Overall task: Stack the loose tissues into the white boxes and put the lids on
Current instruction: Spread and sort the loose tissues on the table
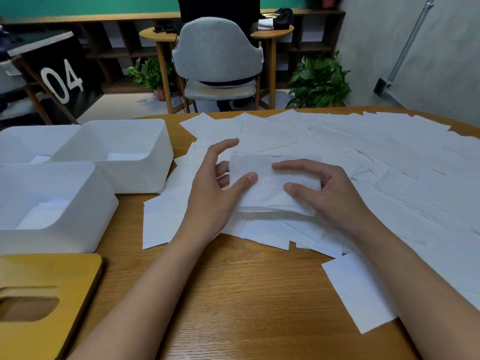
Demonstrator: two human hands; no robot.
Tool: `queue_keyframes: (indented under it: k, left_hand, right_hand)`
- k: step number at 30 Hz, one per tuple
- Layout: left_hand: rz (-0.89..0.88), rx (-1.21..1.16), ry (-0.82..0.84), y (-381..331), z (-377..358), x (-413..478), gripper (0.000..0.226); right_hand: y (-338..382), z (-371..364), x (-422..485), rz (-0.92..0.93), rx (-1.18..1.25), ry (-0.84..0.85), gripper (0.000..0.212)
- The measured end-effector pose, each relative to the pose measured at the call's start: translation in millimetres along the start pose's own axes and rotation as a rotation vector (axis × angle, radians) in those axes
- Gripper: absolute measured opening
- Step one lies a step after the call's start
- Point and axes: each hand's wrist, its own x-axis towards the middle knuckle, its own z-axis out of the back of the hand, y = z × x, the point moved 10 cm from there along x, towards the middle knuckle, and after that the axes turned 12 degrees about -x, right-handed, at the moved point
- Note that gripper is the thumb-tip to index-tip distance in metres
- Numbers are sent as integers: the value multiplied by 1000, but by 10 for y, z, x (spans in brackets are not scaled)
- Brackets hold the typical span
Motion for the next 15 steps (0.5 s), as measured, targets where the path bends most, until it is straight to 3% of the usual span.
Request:
queue_keyframes:
  k: [3,6,9,15]
  left_hand:
    - [-198,237,15,-107,-31,-20,62]
    - [-349,446,313,-83,-371,-122,41]
    - [-332,514,557,115,-670,-229,34]
    - [-463,581,539,86,-809,-252,14]
  right_hand:
    - [-124,224,24,-59,-28,-179,39]
    - [-222,392,31,-94,-28,-284,40]
    - [-245,430,29,-98,-40,-307,40]
    - [-264,437,40,-99,-43,-309,41]
